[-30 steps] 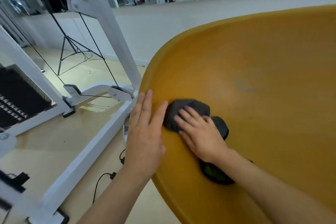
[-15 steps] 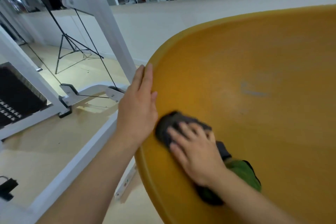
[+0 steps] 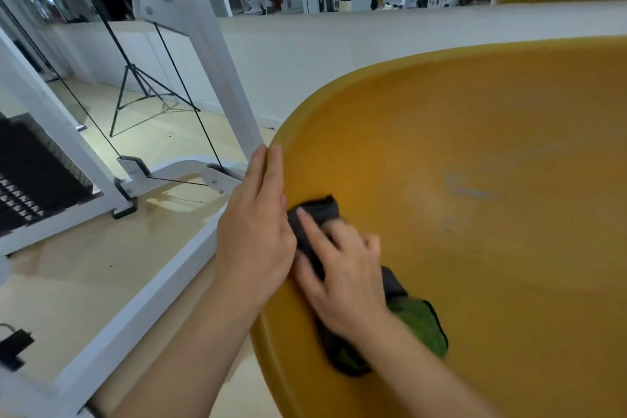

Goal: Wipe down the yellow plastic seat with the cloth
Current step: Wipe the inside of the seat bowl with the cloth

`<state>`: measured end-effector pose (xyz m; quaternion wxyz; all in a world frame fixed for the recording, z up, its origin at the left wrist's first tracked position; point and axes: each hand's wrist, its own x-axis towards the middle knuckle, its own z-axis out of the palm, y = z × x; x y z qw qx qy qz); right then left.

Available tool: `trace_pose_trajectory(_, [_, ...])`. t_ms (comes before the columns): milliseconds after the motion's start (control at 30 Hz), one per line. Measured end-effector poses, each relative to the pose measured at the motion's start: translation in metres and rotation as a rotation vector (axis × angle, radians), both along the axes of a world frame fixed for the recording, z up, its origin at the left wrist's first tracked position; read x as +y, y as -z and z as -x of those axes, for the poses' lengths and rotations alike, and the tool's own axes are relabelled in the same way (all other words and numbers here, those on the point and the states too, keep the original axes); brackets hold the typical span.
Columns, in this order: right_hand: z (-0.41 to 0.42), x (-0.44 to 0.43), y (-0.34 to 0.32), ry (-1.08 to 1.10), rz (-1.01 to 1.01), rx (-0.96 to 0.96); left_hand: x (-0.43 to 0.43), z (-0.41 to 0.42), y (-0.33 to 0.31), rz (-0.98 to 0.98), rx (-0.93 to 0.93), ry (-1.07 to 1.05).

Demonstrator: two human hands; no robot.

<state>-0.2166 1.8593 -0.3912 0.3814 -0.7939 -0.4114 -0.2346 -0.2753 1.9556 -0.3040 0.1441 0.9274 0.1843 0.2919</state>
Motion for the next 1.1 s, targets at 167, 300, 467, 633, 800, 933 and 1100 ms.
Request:
trace_pose_trajectory(167, [-0.126,0.021,-0.03,0.308,-0.276,0.327,-0.003,0.001,0.0,-0.057,0.047,-0.015])
trace_pose_trajectory(300, [-0.056,0.037,-0.038,-0.022,-0.299,0.322,-0.001,0.0,-0.001,0.004,-0.039,0.011])
trace_pose_trajectory(467, [-0.027,0.02,-0.011,-0.364,-0.071,-0.082,0.0,0.005,-0.002,0.126,-0.081,0.032])
trace_pose_trajectory(633, [-0.138,0.016,-0.032,0.293,-0.034,0.183,-0.007,0.006,-0.001,-0.025,0.086,-0.028])
trace_pose_trajectory(800, [-0.012,-0.023,0.024,-0.095,0.177,0.189,-0.024,-0.011,-0.018,-0.483,0.264,0.031])
trace_pose_trajectory(933, [-0.037,-0.081,0.06,-0.138,0.442,-0.104,-0.044,-0.042,0.001,-0.653,0.67,0.239])
trace_pose_trajectory(1100, [-0.164,-0.108,0.045,0.377,0.515,0.034,-0.027,-0.029,0.042,-0.852,0.905,0.233])
